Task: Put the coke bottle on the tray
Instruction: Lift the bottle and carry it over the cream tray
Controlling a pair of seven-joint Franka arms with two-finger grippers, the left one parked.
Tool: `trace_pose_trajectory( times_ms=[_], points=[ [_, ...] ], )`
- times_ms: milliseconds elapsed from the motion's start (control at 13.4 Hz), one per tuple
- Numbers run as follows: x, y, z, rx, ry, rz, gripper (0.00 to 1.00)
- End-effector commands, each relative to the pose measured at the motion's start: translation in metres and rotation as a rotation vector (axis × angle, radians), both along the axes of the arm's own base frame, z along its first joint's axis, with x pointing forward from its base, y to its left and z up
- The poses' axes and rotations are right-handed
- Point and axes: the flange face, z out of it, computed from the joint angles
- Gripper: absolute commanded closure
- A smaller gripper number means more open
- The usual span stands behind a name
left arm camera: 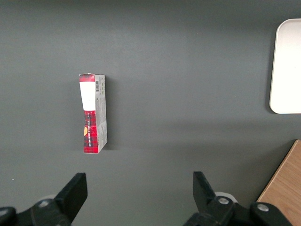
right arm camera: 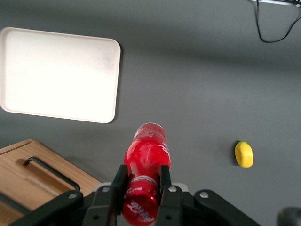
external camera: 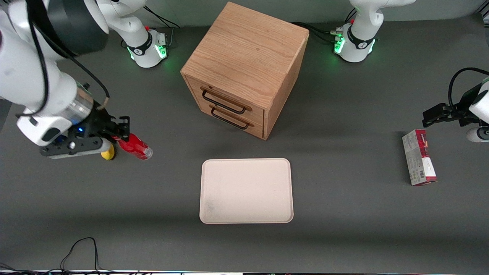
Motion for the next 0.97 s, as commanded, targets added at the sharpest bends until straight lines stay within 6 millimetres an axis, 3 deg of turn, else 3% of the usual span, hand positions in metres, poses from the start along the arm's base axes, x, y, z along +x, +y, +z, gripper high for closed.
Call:
trace_pose_trajectory(
  times_ms=[0, 224, 298, 596, 745, 894],
  points=[
    [-0.001, 0.006, 0.024, 0.017, -0.028, 0.036, 0.83],
    [-0.005, 0.007, 0.036, 0.024, -0.036, 0.042, 0.83],
    [0.002, 0.012, 0.028, 0.024, -0.038, 0.046, 0.83],
    [0.045, 0.067, -0.018, 0.057, -0.095, 0.111, 0.88],
    [0.053, 0.094, -0.041, 0.071, -0.118, 0.141, 0.93],
    [0.049, 0.130, -0.060, 0.033, -0.137, 0.192, 0.97]
  ],
)
